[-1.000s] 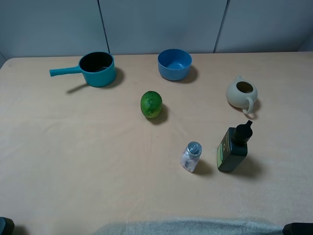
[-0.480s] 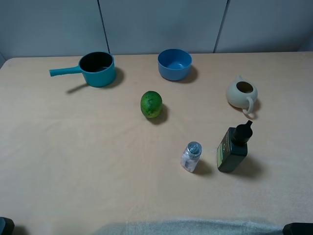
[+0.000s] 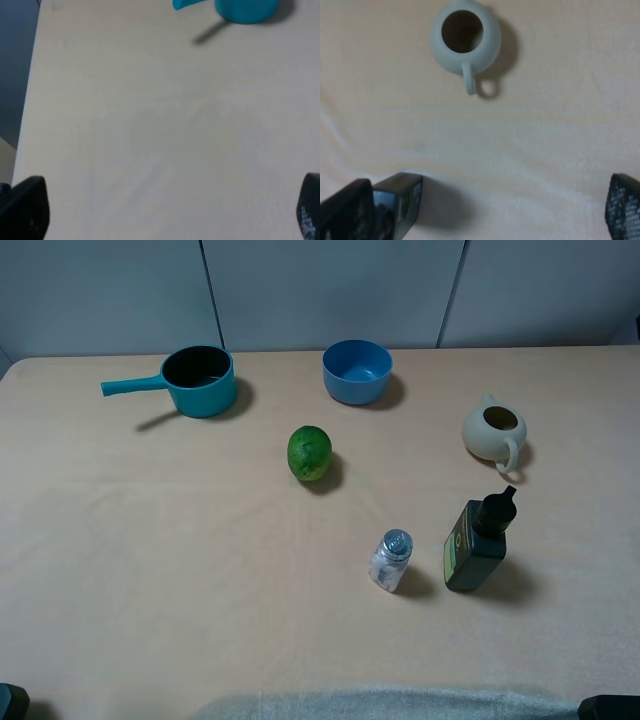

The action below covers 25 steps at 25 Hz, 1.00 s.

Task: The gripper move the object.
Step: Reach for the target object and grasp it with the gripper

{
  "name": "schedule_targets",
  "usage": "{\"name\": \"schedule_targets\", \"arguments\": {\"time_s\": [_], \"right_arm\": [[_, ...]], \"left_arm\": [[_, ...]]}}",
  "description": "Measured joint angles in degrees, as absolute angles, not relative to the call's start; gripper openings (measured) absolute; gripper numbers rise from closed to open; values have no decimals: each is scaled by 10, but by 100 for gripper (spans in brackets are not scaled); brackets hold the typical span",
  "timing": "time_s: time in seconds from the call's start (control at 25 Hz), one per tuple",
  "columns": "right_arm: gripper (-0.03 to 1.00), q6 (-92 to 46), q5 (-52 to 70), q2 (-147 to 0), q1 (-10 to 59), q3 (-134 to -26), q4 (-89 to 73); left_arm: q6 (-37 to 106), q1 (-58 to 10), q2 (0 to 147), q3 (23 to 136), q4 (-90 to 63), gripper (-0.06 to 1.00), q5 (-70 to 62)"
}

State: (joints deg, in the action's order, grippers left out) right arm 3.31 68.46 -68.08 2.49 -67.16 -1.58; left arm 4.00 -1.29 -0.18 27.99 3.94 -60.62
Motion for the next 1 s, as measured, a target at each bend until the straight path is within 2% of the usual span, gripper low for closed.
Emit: {"name": "schedule_targets", "arguments": {"time_s": [0.8, 1.0], "right_arm": [[69, 35, 549, -870, 25, -685, -7], [69, 33, 523, -909, 6, -685, -9]], "left_arm": [[40, -13, -2, 280, 39, 99, -606], [40, -13, -2, 280, 39, 99, -606]]}}
